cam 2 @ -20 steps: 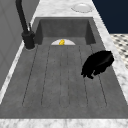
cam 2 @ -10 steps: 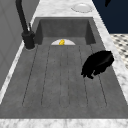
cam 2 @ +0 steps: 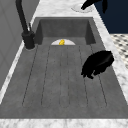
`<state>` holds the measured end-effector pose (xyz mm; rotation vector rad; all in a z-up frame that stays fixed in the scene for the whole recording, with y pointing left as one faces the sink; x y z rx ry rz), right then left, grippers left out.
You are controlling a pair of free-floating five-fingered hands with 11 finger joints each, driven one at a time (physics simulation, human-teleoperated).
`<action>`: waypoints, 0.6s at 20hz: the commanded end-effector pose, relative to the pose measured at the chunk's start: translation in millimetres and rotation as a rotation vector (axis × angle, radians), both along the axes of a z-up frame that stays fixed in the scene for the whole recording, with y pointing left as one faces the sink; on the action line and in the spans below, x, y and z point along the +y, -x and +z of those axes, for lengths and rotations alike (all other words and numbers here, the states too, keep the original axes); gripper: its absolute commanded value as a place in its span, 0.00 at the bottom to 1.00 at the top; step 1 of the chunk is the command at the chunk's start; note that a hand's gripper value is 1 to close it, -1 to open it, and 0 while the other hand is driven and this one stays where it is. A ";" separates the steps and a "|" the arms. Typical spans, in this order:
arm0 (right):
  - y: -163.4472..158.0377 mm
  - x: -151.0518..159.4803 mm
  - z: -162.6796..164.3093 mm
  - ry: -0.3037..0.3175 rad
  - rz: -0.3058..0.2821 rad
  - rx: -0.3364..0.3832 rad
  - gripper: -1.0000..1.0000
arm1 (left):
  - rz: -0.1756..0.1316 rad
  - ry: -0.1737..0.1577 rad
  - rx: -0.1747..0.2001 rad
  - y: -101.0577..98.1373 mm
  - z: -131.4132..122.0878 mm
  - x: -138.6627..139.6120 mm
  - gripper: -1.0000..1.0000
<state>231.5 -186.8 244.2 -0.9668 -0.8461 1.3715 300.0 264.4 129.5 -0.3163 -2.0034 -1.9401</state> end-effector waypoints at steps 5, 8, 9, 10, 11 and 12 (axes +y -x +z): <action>-16.8 2.3 -25.6 -0.051 -0.039 0.172 0.00 | 0.000 0.000 0.000 0.0 0.0 0.0 0.50; -35.0 -1.1 -47.9 -0.062 -0.031 0.189 0.00 | 0.000 0.000 0.000 0.0 0.0 0.0 0.50; -41.4 -1.7 -55.6 -0.064 -0.029 0.193 0.00 | 0.000 0.000 0.000 0.0 0.0 0.0 0.50; -48.1 -2.2 -64.7 -0.065 -0.031 0.191 0.00 | 0.000 0.000 0.000 0.0 0.0 0.0 0.50; -54.7 -2.9 -73.9 -0.066 -0.034 0.186 0.00 | 0.000 0.000 0.000 0.0 0.0 0.0 0.50; -60.9 -3.6 -82.6 -0.068 -0.037 0.182 0.00 | 0.000 0.000 0.000 0.0 0.0 0.0 0.50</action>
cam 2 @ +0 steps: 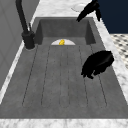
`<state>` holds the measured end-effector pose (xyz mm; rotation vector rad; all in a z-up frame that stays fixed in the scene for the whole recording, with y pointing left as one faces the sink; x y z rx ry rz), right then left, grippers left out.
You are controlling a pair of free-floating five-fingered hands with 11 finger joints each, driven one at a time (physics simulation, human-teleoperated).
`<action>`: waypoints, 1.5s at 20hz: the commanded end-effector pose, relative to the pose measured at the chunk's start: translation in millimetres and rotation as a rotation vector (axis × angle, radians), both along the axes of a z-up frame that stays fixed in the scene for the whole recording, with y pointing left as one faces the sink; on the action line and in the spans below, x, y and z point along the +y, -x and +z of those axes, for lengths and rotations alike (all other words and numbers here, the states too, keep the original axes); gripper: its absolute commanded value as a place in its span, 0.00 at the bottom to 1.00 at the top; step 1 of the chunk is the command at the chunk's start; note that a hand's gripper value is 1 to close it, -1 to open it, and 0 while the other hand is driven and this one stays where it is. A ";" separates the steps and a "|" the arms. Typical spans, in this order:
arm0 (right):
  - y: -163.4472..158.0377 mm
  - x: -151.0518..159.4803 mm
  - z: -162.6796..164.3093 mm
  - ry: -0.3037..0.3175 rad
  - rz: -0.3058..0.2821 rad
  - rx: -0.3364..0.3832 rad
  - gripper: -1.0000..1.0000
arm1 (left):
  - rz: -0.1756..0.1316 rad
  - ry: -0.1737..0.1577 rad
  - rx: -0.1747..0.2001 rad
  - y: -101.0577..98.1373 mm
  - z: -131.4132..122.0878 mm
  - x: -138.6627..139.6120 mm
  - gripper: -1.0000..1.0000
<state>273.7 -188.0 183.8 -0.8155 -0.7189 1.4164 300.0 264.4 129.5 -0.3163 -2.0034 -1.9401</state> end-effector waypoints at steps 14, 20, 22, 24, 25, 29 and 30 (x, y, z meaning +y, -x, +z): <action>-122.9 -19.3 -136.4 -0.046 0.000 0.006 0.00 | 0.000 0.000 0.000 0.0 0.0 0.0 0.50; -157.0 -37.5 -186.1 -0.059 0.001 0.004 0.00 | 0.000 0.000 0.000 0.0 0.0 0.0 0.50; -163.1 -42.9 -201.7 -0.063 0.002 -0.001 0.00 | 0.000 0.000 0.000 0.0 0.0 0.0 0.50; -169.5 -47.3 -217.2 -0.054 0.002 -0.012 0.00 | 0.000 0.000 0.000 0.0 0.0 0.0 0.50; -173.4 -49.3 -225.1 -0.050 0.002 -0.008 0.00 | 0.000 0.000 0.000 0.0 0.0 0.0 0.50; -187.2 -53.2 -257.5 -0.040 0.002 0.000 0.00 | 0.000 0.000 0.000 0.0 0.0 0.0 0.50; -191.3 -52.8 -265.7 -0.038 0.001 0.016 0.00 | 0.000 0.000 0.000 0.0 0.0 0.0 0.50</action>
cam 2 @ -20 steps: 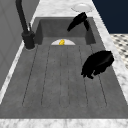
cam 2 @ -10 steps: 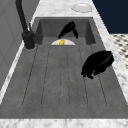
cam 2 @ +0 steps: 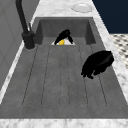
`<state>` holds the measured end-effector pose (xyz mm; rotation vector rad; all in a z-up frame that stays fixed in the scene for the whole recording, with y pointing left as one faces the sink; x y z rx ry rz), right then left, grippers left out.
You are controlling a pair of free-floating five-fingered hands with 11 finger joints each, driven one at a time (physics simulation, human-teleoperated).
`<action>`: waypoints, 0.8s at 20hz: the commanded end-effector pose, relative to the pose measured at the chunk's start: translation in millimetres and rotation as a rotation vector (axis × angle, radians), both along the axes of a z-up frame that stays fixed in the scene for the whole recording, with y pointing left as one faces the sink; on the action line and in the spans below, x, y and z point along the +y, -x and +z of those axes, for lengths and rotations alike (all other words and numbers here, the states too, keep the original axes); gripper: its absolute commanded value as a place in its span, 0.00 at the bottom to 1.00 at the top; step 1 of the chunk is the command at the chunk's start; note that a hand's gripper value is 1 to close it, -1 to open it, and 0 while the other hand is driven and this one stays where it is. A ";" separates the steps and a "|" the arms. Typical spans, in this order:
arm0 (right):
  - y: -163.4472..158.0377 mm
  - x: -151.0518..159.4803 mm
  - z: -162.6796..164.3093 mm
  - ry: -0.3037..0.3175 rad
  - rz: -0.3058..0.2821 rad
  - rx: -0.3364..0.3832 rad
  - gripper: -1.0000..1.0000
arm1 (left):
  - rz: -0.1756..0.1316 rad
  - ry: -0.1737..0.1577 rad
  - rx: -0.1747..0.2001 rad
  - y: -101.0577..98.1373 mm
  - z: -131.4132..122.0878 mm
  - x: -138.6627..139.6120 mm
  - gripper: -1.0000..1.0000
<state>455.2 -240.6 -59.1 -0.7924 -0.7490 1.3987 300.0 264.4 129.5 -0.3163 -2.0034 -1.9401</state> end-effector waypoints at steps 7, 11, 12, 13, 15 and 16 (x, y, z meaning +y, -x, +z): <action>-45.6 -2.0 -25.6 0.002 -0.001 0.219 0.00 | 0.000 0.000 0.000 0.0 0.0 0.0 0.50; -50.0 -2.8 -18.8 -0.004 0.001 0.276 0.00 | 0.000 0.000 0.000 0.0 0.0 0.0 0.50; -49.4 -3.0 -21.2 -0.003 0.001 0.274 0.00 | 0.000 0.000 0.000 0.0 0.0 0.0 0.50; -40.6 0.0 -25.7 -0.005 -0.010 0.230 0.00 | 0.000 0.000 0.000 0.0 0.0 0.0 0.50; -36.6 17.7 -30.3 0.019 -0.044 0.174 1.00 | 0.000 0.000 0.000 0.0 0.0 0.0 0.50; -38.8 18.2 -26.3 0.017 -0.061 0.126 1.00 | 0.000 0.000 0.000 0.0 0.0 0.0 0.50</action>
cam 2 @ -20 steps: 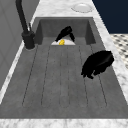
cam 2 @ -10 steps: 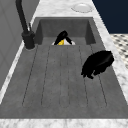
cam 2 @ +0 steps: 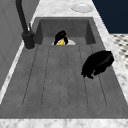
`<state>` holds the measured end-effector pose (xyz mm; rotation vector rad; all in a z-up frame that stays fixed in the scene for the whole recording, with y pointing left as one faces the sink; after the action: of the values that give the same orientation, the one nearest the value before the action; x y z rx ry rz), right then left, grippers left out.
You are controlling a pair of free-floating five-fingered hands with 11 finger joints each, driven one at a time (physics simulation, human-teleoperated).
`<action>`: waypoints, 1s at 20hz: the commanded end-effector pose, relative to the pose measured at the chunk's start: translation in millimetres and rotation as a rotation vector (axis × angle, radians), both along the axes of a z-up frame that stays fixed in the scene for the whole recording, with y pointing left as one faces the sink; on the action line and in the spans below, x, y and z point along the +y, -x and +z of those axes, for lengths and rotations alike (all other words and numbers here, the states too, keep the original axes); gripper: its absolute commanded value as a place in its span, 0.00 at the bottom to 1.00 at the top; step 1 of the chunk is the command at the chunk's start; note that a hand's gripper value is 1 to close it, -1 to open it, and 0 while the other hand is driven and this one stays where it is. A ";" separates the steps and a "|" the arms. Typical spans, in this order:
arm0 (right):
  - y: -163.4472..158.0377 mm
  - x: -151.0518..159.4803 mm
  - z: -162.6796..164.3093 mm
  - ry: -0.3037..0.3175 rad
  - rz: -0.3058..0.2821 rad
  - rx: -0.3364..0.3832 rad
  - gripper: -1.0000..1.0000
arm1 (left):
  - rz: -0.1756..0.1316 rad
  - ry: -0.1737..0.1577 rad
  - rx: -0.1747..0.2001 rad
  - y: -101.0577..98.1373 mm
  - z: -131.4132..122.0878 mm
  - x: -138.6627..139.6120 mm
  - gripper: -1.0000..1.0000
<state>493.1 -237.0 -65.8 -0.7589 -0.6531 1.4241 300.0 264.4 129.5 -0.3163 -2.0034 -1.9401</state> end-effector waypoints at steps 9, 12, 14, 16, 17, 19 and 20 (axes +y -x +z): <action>-4.6 16.2 -4.5 0.083 -0.056 -0.204 1.00 | 0.000 0.000 0.000 0.0 0.0 0.0 0.50; -2.0 -2.9 25.4 0.021 -0.038 -0.214 1.00 | 0.000 0.000 0.000 0.0 0.0 0.0 0.50; 10.1 -9.2 33.3 0.000 -0.020 -0.221 1.00 | 0.000 0.000 0.000 0.0 0.0 0.0 0.50; 21.0 -15.4 43.2 -0.015 -0.003 -0.220 1.00 | 0.000 0.000 0.000 0.0 0.0 0.0 0.50; 25.7 -18.6 48.7 -0.023 0.002 -0.218 1.00 | 0.000 0.000 0.000 0.0 0.0 0.0 0.50; 23.6 -23.6 63.4 -0.030 -0.009 -0.193 1.00 | 0.000 0.000 0.000 0.0 0.0 0.0 0.50; 25.0 -26.8 69.1 -0.035 -0.010 -0.185 1.00 | 0.000 0.000 0.000 0.0 0.0 0.0 0.50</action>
<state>469.2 -252.7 -18.9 -0.8964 -0.7855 1.3614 300.0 264.4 129.5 -0.3163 -2.0034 -1.9401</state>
